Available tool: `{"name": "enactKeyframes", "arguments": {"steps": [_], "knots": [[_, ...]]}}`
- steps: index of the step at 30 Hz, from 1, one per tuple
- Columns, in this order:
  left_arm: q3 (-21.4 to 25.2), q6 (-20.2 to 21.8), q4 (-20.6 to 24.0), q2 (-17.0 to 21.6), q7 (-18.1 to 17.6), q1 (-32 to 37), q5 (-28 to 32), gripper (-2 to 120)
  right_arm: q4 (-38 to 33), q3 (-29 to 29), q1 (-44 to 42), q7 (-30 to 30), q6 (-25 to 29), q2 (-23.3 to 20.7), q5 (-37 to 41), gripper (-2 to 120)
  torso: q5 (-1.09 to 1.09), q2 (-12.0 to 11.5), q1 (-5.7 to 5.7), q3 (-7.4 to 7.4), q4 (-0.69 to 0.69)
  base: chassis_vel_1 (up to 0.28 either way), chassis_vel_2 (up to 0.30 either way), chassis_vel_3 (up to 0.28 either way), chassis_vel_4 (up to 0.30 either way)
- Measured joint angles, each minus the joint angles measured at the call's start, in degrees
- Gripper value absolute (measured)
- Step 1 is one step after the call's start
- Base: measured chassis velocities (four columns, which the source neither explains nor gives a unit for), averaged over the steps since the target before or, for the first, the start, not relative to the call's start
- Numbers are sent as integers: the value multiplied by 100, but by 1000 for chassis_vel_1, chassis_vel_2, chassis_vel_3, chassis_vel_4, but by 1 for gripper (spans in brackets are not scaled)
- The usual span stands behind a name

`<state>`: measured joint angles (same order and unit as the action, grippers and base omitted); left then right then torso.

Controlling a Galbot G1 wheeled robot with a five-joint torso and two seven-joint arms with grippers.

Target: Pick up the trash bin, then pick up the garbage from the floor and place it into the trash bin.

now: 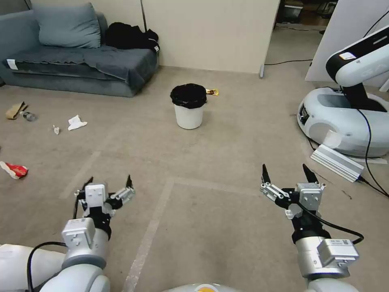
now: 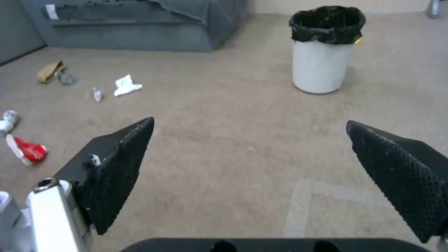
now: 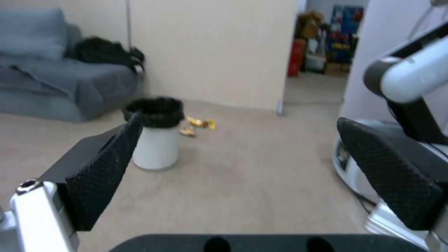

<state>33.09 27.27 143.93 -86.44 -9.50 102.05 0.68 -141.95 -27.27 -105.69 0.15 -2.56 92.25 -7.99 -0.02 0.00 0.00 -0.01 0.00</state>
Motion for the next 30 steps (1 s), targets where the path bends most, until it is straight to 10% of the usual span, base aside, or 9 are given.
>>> {"name": "enactKeyframes", "arguments": {"steps": [30], "knots": [[-40, 51, -60, 64, 61, -3, -176, 99, 248, 32, 24, -208, 730, -10, -103, 100, 2, -1, 0, 1, 0, -77, 73, 75, -73]]}}
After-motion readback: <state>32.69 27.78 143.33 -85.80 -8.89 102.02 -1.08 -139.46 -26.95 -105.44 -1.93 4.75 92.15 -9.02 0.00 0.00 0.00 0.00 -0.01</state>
